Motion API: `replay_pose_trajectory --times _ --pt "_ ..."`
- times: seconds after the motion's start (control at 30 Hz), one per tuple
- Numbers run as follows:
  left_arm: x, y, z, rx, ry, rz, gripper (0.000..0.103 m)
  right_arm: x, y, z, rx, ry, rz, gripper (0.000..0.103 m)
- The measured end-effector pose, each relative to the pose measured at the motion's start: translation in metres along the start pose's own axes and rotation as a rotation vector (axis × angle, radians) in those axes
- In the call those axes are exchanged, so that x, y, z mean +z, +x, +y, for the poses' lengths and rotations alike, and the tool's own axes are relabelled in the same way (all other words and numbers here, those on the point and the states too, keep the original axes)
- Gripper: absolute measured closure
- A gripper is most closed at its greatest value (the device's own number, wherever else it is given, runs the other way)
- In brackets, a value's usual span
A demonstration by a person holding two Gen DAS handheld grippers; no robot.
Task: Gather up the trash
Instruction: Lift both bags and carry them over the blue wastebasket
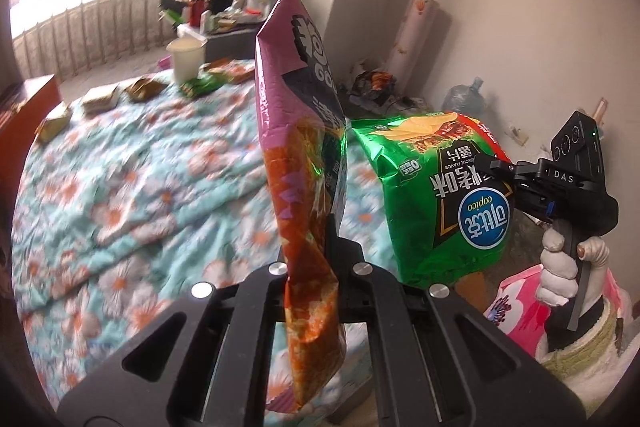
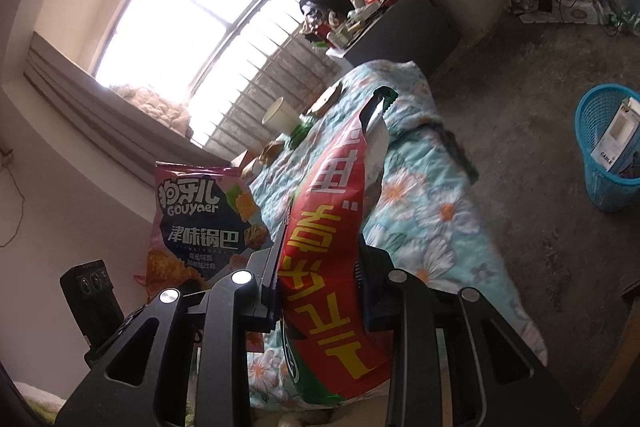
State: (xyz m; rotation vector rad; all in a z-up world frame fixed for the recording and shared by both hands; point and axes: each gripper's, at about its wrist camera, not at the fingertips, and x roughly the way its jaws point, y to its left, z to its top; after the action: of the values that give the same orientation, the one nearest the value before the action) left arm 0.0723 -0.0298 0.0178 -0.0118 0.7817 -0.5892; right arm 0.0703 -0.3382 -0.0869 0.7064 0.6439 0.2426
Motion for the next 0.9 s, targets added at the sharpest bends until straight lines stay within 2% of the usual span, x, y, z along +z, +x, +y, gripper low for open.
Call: replay_pose_trajectory --times 0.13,0.3,0.43,0.5,0.7,0.9 --pt "0.035 0.016 -0.027 -0.074 0.081 -0.030 0.101 0.023 -0.051 -0.015 -0.100 0.020 -0.151 0.074" --pt "0.081 0.057 -0.071 -0.178 0.179 -0.026 0.101 0.046 -0.110 -0.041 -0.280 0.061 -0.329 0.074" --pt "0.112 0.104 -0.116 -0.247 0.267 -0.012 0.101 0.064 -0.133 -0.073 -0.410 0.116 -0.421 0.074" --pt "0.121 0.129 -0.132 -0.256 0.291 0.005 0.101 0.073 -0.138 -0.095 -0.477 0.139 -0.450 0.074" --pt "0.133 0.224 -0.176 -0.252 0.322 0.126 0.101 0.089 -0.120 -0.175 -0.567 0.262 -0.466 0.074" --pt "0.128 0.287 -0.205 -0.258 0.369 0.210 0.101 0.108 -0.052 -0.274 -0.640 0.372 -0.399 0.074"
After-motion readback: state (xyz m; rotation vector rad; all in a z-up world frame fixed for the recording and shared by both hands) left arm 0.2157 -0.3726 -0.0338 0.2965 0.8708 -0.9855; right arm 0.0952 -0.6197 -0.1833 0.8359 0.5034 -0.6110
